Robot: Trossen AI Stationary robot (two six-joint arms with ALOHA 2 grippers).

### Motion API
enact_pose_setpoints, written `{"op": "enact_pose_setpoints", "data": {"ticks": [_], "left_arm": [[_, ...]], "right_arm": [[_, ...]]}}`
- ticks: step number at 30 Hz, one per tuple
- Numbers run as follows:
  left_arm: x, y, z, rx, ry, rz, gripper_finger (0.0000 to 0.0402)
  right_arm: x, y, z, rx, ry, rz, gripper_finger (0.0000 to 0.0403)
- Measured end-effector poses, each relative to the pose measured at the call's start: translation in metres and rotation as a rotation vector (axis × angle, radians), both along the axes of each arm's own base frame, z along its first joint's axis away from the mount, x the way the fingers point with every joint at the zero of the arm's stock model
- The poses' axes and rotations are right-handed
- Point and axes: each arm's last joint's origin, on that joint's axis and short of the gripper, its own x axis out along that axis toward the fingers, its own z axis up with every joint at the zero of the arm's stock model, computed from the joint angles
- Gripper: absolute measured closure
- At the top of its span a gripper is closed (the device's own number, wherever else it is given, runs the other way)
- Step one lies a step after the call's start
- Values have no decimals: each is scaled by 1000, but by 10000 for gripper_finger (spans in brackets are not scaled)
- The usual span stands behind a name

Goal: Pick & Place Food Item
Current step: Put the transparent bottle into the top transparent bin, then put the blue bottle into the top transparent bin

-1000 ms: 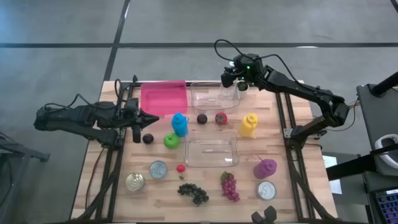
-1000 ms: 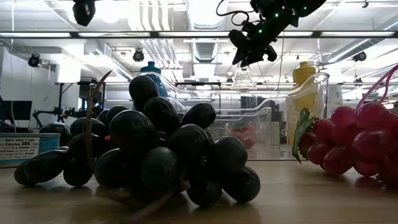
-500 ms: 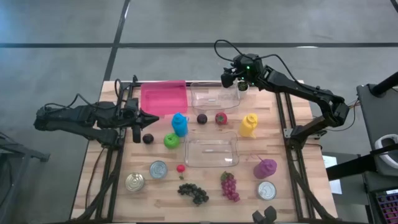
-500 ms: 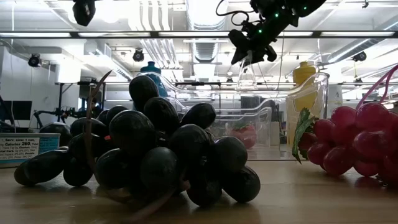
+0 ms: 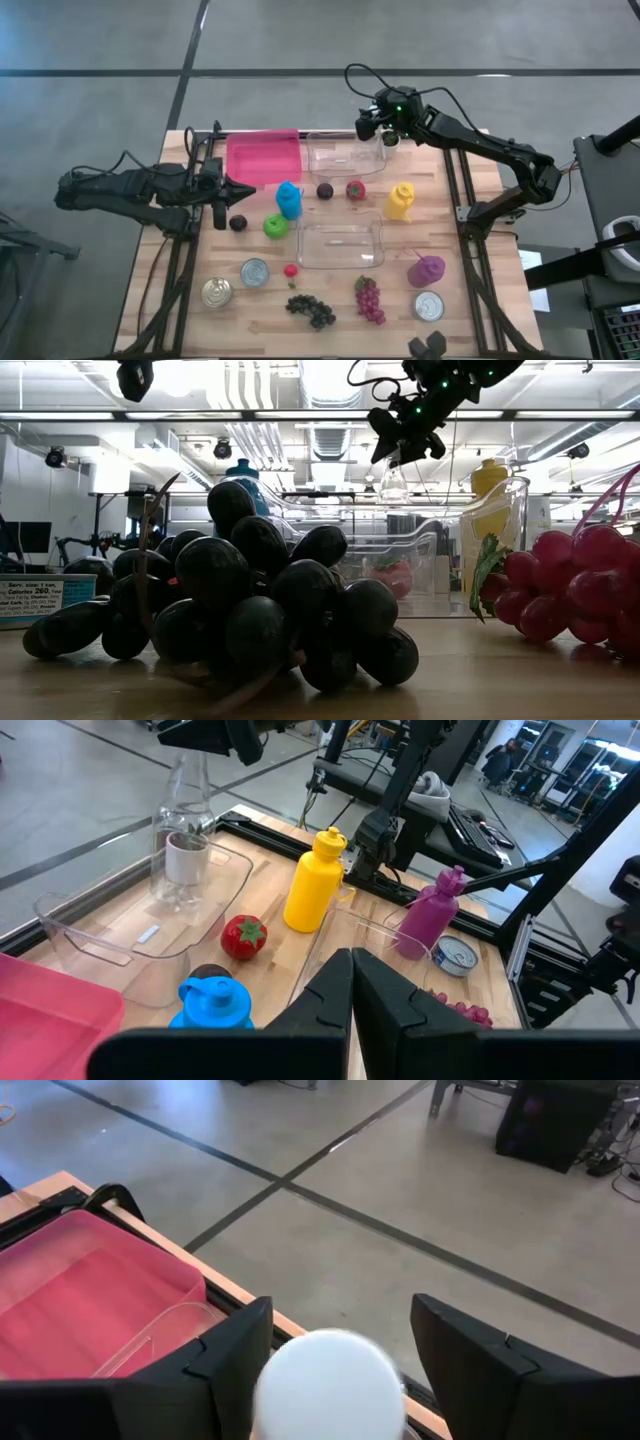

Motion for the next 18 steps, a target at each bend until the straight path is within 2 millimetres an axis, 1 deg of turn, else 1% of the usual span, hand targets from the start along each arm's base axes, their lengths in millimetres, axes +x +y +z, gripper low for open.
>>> {"op": "enact_pose_setpoints", "data": {"ticks": [13, 18], "left_arm": [[0, 0, 0, 0, 0, 0, 387], [0, 0, 0, 0, 0, 0, 387]], "right_arm": [[-6, 4, 10, -18, -28, 1, 130], [-11, 7, 18, -31, -50, 4, 123]]}}
